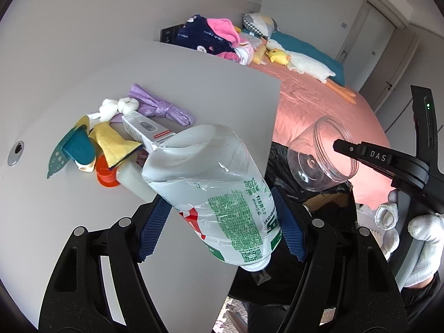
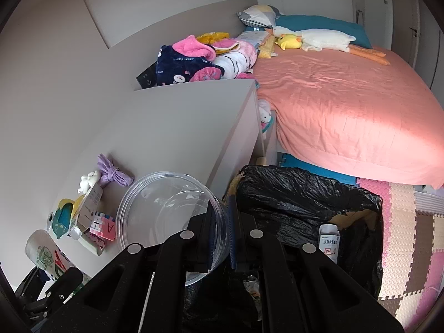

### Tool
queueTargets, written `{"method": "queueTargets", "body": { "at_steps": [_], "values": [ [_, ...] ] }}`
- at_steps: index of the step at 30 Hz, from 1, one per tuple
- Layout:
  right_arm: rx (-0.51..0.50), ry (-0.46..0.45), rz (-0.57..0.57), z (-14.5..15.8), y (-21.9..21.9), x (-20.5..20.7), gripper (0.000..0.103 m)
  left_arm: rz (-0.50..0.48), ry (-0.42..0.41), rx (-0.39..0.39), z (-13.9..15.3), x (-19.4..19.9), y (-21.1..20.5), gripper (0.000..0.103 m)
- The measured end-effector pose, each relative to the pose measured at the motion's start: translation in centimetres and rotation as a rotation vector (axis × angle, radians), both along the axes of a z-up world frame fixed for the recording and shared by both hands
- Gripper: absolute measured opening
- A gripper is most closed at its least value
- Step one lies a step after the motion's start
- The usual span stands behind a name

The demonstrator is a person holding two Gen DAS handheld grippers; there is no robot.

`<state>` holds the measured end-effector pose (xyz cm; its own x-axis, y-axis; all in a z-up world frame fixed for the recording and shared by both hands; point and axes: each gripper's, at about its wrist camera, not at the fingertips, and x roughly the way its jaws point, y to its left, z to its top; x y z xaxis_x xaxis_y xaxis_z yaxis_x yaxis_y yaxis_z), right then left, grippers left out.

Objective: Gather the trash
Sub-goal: 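Carry the bottle and jar over the black trash bag and release both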

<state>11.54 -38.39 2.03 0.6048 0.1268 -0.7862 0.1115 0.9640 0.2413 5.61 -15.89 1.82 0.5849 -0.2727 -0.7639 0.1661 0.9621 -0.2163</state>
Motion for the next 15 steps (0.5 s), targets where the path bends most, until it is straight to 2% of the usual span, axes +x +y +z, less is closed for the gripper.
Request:
{"method": "queueTargets", "body": {
  "at_steps": [15],
  "values": [
    [-0.03, 0.013, -0.089, 0.5, -6.8, -3.0, 0.01, -0.146, 0.018, 0.014, -0.3, -0.1, -7.9, 0.071]
  ]
}}
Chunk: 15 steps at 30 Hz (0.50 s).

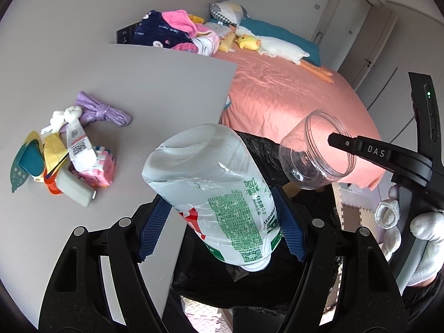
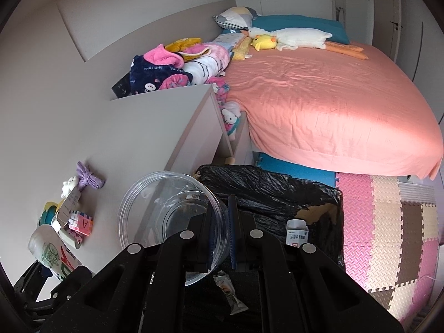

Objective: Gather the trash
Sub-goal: 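Carry the bottle and jar over the black trash bag and release both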

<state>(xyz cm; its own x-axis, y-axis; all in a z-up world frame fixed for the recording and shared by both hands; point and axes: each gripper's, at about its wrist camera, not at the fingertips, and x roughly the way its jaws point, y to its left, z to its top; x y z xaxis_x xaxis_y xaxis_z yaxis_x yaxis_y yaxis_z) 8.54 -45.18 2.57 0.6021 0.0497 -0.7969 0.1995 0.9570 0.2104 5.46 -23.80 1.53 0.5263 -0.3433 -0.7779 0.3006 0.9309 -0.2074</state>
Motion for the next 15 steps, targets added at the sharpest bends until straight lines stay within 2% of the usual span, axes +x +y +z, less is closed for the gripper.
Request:
{"method": "queueTargets", "body": {
  "at_steps": [15],
  "values": [
    [-0.021, 0.045, -0.073, -0.7, -5.3, -2.1, 0.01, -0.123, 0.025, 0.043, -1.3, -0.8, -6.2, 0.071]
  ]
}}
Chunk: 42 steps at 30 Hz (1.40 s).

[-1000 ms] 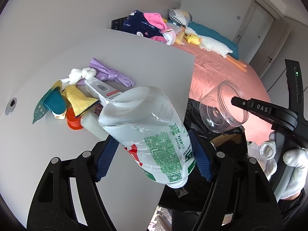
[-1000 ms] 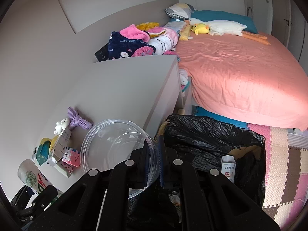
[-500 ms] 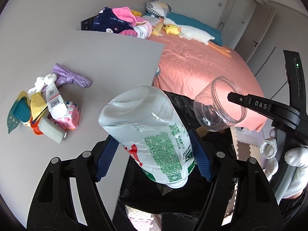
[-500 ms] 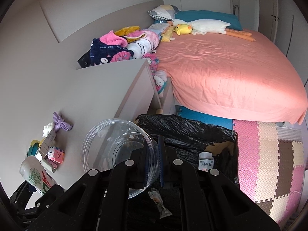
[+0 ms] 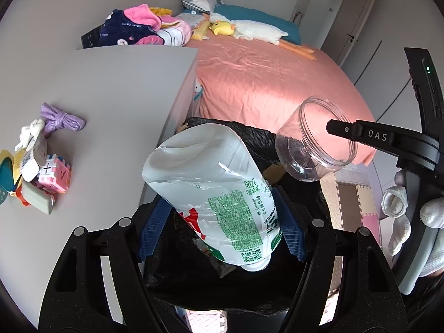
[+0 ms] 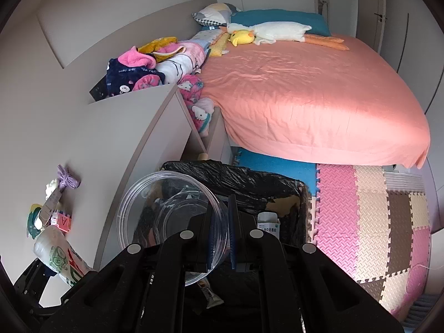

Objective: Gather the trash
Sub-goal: 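Carry the bottle and jar over the black trash bag and release both, then move both tools back to the remaining trash on the desk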

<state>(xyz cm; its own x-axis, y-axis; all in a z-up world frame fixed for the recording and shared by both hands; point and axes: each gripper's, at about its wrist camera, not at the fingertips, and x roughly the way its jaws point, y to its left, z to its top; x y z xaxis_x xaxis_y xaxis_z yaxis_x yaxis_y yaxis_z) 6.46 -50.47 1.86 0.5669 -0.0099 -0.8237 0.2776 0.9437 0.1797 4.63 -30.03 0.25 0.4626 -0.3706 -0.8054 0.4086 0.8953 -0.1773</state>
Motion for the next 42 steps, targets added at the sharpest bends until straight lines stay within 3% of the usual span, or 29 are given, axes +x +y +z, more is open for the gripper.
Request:
{"method": "queueTargets", "body": {
  "at_steps": [16, 17, 18, 19, 20, 42],
  "values": [
    [-0.004, 0.049, -0.018, -1.1, -1.2, 0.0, 0.01, -0.055, 0.031, 0.023, -0.7, 0.8, -1.5, 0.073],
    [-0.004, 0.071, -0.009, -1.3, -1.1, 0.2, 0.013, -0.07, 0.06, 0.028, -1.0, 1.0, -1.6, 0.075],
    [0.006, 0.096, -0.001, -1.5, -1.1, 0.3, 0.035, -0.079, 0.085, 0.038, -1.3, 1.2, -1.7, 0.082],
    [0.031, 0.114, -0.002, -1.6, -1.1, 0.5, 0.064, -0.069, 0.086, 0.05, -1.4, 1.3, -1.6, 0.098],
    [0.047, 0.111, -0.011, -1.7, -1.2, 0.4, 0.068, -0.054, 0.065, 0.058, -1.3, 1.2, -1.5, 0.098],
    [0.027, 0.048, 0.022, -0.8, 1.5, 0.6, 0.068, 0.019, 0.025, 0.065, -0.8, 1.0, 1.8, 0.098]
  ]
}}
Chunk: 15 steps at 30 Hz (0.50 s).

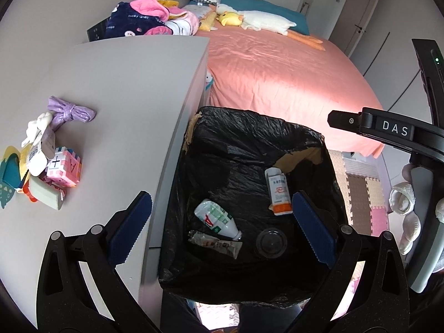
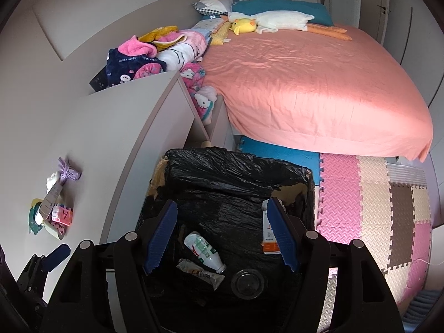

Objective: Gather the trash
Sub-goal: 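Move both tools back to the remaining trash on the desk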

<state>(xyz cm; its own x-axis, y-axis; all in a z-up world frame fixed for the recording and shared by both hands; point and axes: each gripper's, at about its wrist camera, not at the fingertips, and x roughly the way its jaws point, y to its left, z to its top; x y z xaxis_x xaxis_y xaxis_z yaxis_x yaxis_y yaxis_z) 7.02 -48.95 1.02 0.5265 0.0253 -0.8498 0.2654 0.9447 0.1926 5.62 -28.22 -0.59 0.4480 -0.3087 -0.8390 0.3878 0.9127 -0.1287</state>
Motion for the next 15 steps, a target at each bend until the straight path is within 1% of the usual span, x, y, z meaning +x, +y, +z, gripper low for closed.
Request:
{"method": "queueTargets", "body": {
  "at_steps": [9, 15],
  "values": [
    [-0.006, -0.013, 0.072, 0.1, 4.2, 1.5, 0.068, 0.065, -0.042, 0.02, 0.4, 0.2, 4.2, 0.098],
    [0.01, -0.058, 0.11, 0.6, 7.1, 2.4, 0.068, 0.137, -0.056, 0.017, 0.6, 0.7, 8.1, 0.098]
  ]
}}
